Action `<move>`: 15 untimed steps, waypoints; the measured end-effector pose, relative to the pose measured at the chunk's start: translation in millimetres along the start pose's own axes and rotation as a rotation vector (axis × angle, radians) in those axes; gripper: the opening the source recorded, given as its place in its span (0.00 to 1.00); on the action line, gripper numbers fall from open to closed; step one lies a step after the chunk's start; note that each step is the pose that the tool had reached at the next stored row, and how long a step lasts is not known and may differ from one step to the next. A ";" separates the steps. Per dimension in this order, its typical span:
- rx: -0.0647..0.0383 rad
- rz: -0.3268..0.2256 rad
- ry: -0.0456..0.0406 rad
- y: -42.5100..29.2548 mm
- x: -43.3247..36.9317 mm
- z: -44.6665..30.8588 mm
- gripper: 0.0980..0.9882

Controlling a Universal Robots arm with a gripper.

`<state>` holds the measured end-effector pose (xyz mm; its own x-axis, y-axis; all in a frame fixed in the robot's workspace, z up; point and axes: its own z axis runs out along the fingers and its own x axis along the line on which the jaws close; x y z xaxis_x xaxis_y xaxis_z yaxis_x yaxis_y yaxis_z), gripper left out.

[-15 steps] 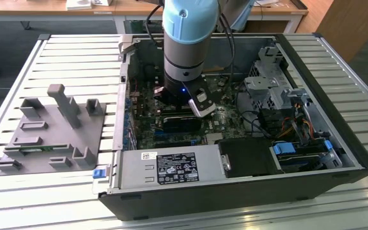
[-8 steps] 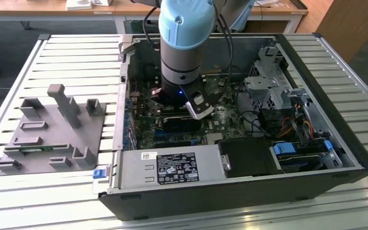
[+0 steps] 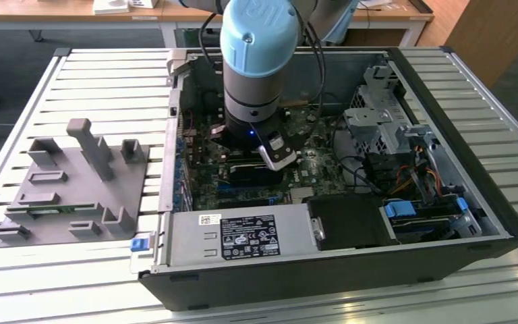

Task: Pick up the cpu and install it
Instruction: 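Install the second cpu locking lever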

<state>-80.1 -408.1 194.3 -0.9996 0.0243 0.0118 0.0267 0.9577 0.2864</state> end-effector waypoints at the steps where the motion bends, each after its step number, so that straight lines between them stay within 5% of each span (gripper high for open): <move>1: -0.003 0.000 0.0000 0.2 0.2 0.7 0.01; 15: -0.020 0.000 0.0006 7.8 6.4 8.7 0.01</move>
<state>-86.3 -398.0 188.3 -0.9996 0.0241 0.0124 0.0267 0.9517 0.3057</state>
